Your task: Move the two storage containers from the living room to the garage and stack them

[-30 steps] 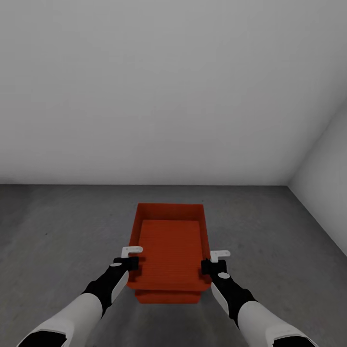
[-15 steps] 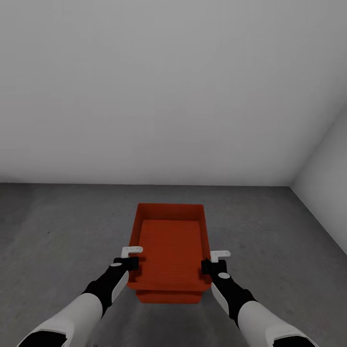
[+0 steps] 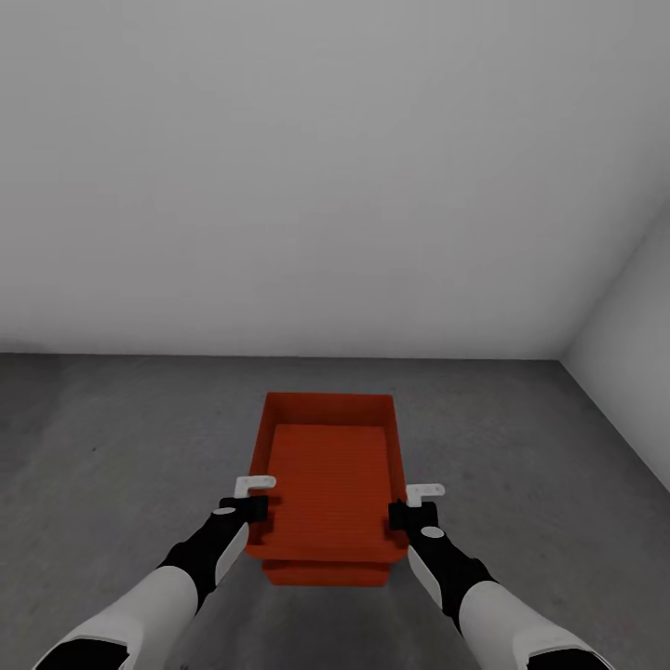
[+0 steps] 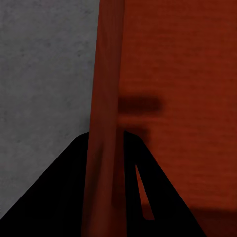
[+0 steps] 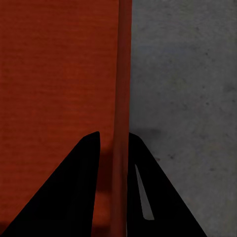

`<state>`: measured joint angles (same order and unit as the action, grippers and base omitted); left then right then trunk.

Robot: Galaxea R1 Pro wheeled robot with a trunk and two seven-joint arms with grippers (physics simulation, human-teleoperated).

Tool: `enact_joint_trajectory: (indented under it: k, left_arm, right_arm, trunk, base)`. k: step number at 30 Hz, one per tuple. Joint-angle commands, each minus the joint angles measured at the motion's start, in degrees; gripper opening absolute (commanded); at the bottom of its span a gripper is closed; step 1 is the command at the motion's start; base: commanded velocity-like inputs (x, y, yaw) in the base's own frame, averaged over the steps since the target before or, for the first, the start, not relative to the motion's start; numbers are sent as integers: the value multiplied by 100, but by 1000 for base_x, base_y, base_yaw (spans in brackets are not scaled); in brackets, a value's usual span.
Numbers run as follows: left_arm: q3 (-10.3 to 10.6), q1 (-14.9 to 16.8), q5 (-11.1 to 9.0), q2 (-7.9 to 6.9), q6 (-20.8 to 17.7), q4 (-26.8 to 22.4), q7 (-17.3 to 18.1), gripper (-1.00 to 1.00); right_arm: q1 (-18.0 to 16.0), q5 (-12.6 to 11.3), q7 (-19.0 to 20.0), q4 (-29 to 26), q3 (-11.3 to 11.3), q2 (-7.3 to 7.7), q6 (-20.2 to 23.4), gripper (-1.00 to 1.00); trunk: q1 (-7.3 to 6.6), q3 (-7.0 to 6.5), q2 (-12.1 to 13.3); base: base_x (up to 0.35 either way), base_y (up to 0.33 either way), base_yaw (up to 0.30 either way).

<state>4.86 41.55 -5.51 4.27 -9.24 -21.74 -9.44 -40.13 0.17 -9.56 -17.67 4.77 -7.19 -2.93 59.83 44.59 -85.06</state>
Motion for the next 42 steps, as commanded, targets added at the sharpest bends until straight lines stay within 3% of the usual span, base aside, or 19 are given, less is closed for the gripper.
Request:
enact_joint_trajectory:
  k: [1,42]
  left_arm:
    - [-222,3,56,-134,-42,-29,-85,-100]
    - [-222,3,50,-134,-42,-32,-85,-100]
  right_arm:
    - [-4,9,-239,5,-108,34,-15,-100]
    - [-4,9,-239,4,-108,34,-15,-100]
  trunk:
    - [0,4,-2]
    - [900,740,-1647]
  base:
    - [0,0,0]
    - [0,0,0]
